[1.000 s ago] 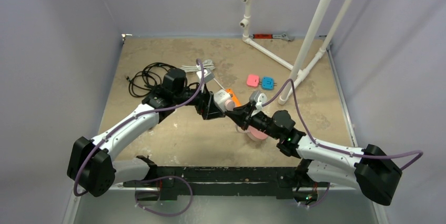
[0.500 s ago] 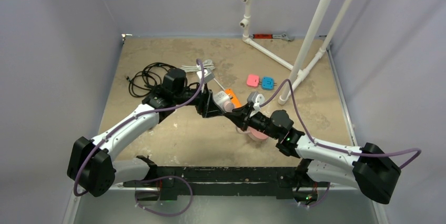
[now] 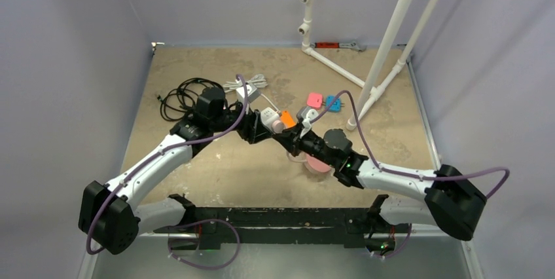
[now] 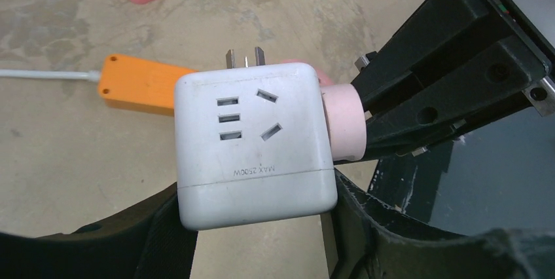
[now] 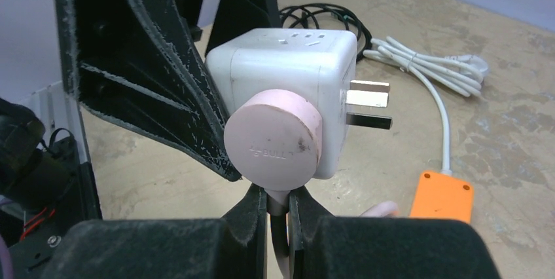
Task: Pull the plug off the socket
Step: Remove the plug from the socket.
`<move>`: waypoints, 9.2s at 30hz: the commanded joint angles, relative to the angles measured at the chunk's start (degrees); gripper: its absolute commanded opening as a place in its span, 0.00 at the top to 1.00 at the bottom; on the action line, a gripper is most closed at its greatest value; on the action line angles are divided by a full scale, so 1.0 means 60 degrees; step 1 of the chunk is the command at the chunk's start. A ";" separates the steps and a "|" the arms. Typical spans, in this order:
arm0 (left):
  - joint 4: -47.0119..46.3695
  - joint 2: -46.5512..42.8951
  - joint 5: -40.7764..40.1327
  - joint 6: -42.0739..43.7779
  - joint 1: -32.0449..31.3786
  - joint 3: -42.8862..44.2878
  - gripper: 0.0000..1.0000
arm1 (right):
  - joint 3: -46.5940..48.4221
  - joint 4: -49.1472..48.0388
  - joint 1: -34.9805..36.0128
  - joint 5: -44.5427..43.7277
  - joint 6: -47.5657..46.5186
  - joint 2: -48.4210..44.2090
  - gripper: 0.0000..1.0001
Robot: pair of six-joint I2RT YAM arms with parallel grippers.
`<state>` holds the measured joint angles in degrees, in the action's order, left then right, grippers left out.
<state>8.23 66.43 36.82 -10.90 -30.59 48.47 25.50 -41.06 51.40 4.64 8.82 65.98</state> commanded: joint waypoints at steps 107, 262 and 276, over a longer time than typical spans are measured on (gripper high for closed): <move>-0.2574 -0.1177 0.1458 -0.1500 0.1275 -0.0499 1.00 | 0.2093 0.1193 -0.0070 -0.2182 0.0168 0.3680 1.00; 0.1392 0.1336 -0.0104 0.0669 0.0221 0.0595 1.00 | 0.2343 0.3534 0.1233 -0.2383 -0.0088 0.0888 0.52; 0.1457 0.1127 -0.0522 0.0880 0.0088 0.0594 1.00 | 0.2553 0.3932 0.1087 -0.3309 -0.0356 0.1099 1.00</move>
<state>20.14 75.13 32.51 -5.43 -29.06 50.72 38.35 -18.06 58.39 -10.48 7.90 71.94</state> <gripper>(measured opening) 0.580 0.404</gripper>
